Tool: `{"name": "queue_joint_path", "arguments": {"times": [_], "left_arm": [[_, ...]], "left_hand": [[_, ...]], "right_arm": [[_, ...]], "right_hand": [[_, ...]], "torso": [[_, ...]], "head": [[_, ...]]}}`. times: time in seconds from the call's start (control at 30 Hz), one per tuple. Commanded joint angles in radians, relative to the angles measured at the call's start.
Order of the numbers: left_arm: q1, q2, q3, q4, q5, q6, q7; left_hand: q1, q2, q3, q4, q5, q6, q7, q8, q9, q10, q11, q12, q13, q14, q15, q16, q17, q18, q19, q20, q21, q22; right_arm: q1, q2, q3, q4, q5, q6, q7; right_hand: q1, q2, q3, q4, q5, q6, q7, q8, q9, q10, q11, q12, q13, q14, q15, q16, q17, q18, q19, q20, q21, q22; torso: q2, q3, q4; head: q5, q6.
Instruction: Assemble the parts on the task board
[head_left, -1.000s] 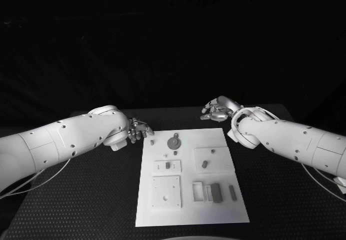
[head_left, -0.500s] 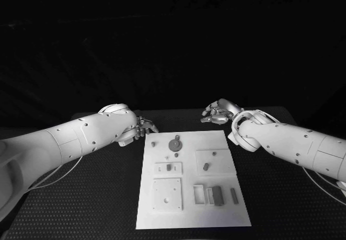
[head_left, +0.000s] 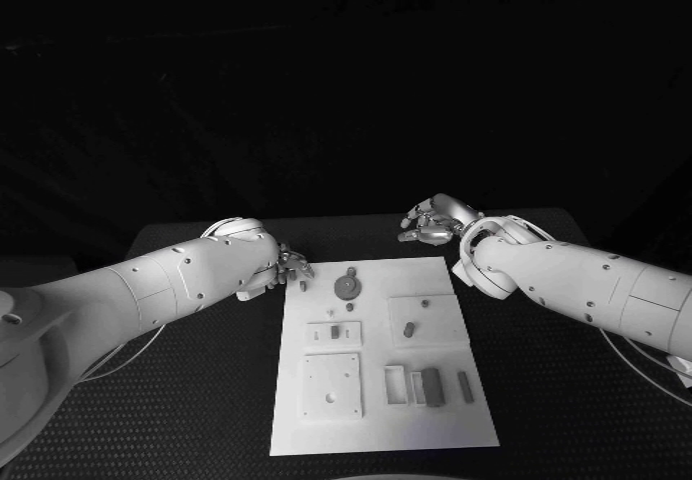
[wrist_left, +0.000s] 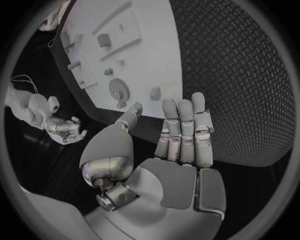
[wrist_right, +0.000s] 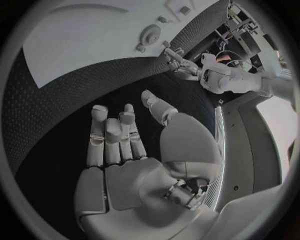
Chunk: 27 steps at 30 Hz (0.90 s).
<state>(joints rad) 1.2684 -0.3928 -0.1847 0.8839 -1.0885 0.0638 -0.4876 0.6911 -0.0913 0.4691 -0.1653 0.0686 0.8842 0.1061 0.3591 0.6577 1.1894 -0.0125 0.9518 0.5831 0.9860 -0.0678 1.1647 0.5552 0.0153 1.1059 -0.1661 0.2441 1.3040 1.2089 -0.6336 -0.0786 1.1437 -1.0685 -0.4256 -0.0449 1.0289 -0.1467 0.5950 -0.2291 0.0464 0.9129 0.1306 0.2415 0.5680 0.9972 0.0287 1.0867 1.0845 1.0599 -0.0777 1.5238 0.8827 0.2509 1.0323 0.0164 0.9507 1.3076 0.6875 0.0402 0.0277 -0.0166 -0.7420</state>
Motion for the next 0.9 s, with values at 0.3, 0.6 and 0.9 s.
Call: {"name": "queue_joint_path", "arguments": {"times": [0.3,0.6,0.9], "left_arm": [[-0.001,0.003,0.000,-0.007,0.035,0.070,0.032],[-0.001,0.005,0.000,-0.008,0.035,0.096,0.034],[-0.009,0.014,0.000,-0.023,0.035,0.086,0.040]], "left_hand": [[-0.006,0.029,-0.002,0.016,-0.004,0.020,-0.009,0.013,0.002,-0.004,-0.003,0.005,-0.001,-0.005,0.003,0.007,-0.003,-0.005,0.003,0.004,-0.010,0.005],[0.031,0.080,-0.004,-0.019,0.025,0.053,-0.017,0.013,-0.005,-0.003,-0.011,0.007,-0.003,-0.008,0.005,0.014,-0.007,-0.006,0.004,0.006,-0.015,0.016],[0.045,0.098,-0.006,-0.038,0.033,0.059,-0.018,0.008,-0.010,-0.002,-0.011,0.007,-0.005,-0.008,0.006,0.016,-0.011,-0.006,0.006,0.006,-0.017,0.020]], "right_arm": [[-0.001,0.002,0.000,0.001,-0.028,0.008,0.013],[-0.001,0.001,0.000,0.001,-0.027,0.009,0.013],[-0.001,0.001,0.000,0.002,-0.027,0.009,0.012]], "right_hand": [[0.001,0.011,-0.002,-0.004,0.004,-0.020,0.017,-0.004,-0.001,0.000,0.007,0.003,-0.001,0.001,0.008,-0.002,-0.001,0.011,0.000,-0.002,-0.003,0.016],[0.000,0.011,-0.002,-0.004,0.004,-0.020,0.017,-0.004,-0.001,0.000,0.008,0.003,-0.001,0.002,0.008,-0.001,-0.001,0.011,0.000,-0.002,-0.003,0.016],[0.000,0.012,-0.001,-0.004,0.004,-0.020,0.018,-0.004,-0.001,0.000,0.008,0.003,-0.002,0.002,0.008,-0.001,-0.001,0.011,0.000,-0.002,-0.003,0.016]], "torso": [[-0.003,-0.0002,0.0023],[-0.002,0.0000,0.0015],[-0.002,0.0008,0.0013]], "head": [[-0.003,-0.005],[-0.003,-0.009],[-0.003,-0.010]]}}
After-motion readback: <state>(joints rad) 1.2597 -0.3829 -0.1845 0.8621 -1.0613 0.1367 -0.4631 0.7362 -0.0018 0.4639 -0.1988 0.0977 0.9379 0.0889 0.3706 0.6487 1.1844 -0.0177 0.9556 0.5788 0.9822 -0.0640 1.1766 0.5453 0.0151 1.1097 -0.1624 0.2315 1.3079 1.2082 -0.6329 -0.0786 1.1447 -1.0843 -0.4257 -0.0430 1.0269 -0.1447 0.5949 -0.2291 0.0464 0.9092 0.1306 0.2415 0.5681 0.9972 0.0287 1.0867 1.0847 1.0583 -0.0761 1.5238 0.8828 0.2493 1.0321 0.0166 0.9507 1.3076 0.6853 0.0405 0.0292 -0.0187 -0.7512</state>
